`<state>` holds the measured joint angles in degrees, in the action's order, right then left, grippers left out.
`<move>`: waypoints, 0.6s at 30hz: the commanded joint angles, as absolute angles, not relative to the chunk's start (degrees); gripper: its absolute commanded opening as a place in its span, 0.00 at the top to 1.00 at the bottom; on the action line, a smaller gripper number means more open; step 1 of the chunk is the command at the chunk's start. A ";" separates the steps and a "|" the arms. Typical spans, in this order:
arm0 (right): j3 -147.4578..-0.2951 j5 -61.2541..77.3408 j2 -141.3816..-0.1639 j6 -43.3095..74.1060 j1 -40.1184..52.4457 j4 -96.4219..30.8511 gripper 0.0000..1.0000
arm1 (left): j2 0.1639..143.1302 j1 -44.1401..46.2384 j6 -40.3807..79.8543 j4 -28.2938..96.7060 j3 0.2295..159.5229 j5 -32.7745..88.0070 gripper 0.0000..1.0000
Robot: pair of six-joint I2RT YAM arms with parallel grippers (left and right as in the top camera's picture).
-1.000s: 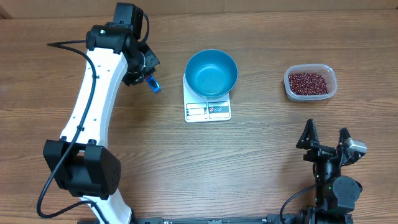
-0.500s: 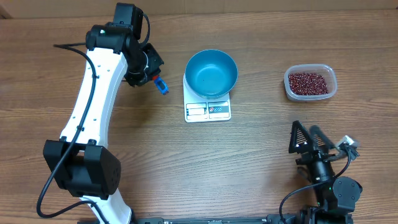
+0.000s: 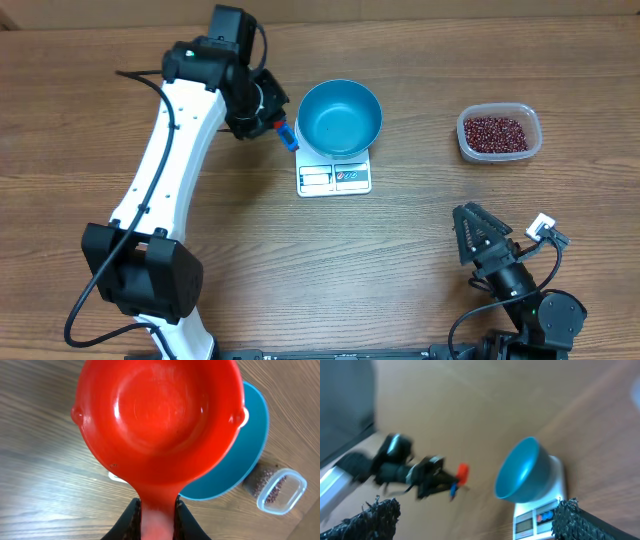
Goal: Scoop item into bowl and weigh 150g on scale
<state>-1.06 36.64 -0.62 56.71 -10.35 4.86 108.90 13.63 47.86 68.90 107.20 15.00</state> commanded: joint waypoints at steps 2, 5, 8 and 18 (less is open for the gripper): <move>-0.49 41.06 -0.16 55.18 -10.09 5.91 0.00 | 108.97 15.97 48.51 67.29 108.66 14.44 0.96; -0.49 41.76 -0.16 55.20 -10.09 6.13 0.00 | 108.97 16.56 49.69 67.18 108.66 14.50 0.95; -0.80 44.73 -0.16 53.69 -10.00 8.12 0.00 | 108.95 17.32 50.46 66.46 108.66 14.61 0.96; -9.63 45.06 -10.39 44.77 -7.53 4.80 0.00 | 108.95 21.15 55.90 61.56 108.66 14.66 0.94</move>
<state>-5.34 44.53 -6.98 49.52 -8.40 4.97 108.90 20.38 53.21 62.17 107.20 14.79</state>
